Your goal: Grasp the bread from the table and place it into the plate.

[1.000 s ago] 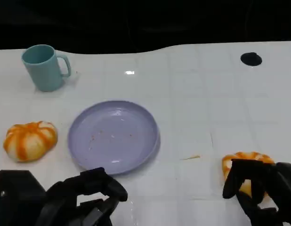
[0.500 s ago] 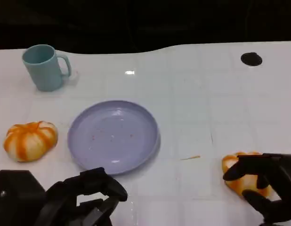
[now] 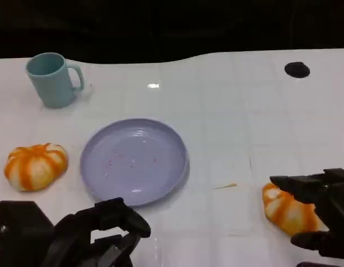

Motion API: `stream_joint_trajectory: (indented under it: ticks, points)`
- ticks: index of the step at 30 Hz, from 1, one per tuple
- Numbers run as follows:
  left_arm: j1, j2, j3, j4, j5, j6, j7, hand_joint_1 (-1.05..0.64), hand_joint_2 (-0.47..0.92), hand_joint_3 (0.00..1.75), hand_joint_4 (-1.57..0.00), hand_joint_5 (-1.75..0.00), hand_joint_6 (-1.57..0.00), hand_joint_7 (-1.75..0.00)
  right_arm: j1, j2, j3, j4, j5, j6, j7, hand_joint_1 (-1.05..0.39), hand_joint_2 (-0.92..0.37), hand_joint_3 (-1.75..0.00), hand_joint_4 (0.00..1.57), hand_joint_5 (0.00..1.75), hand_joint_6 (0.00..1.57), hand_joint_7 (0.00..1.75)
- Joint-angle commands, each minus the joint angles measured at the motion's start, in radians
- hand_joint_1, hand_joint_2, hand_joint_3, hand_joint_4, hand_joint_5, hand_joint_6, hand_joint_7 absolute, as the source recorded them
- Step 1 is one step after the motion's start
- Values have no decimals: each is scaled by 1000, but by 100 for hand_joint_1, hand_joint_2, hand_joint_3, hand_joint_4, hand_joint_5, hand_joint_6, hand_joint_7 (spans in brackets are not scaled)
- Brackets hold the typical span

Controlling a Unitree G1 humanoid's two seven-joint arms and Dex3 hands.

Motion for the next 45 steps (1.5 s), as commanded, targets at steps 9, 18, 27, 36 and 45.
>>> stream_joint_trajectory:
  ticks: [9, 18, 27, 36, 45]
  points:
    - [-16, -3, 2, -2, -5, 28, 8, -36, 91, 56, -64, -175, -58, -144, -105, -15, 82, 163, -110, 65, 32, -56, -89, -1, 16, 34, 36, 2]
    - [-16, -5, 0, 2, 1, 13, 2, -36, 91, 57, -65, -175, -59, -144, -206, -7, 147, 371, -132, 86, -33, -57, -92, -5, 17, 32, 36, 1]
    - [-10, -8, -4, -20, 2, 33, 19, -35, 91, 56, -64, -175, -59, -144, -321, 38, 209, 621, -103, 122, -129, -56, -92, -10, 18, 30, 37, 1]
    - [-11, -5, -9, -27, 6, 29, 19, -33, 92, 57, -65, -175, -59, -145, -357, 85, 172, 812, 40, -72, -576, -24, -92, -10, 71, 100, 105, 17]
    - [-9, -7, -12, -31, 8, 32, 23, -33, 92, 58, -64, -175, -59, -145, -389, 65, 168, 892, 102, -237, -777, -12, -47, -93, 91, 175, 98, 101]
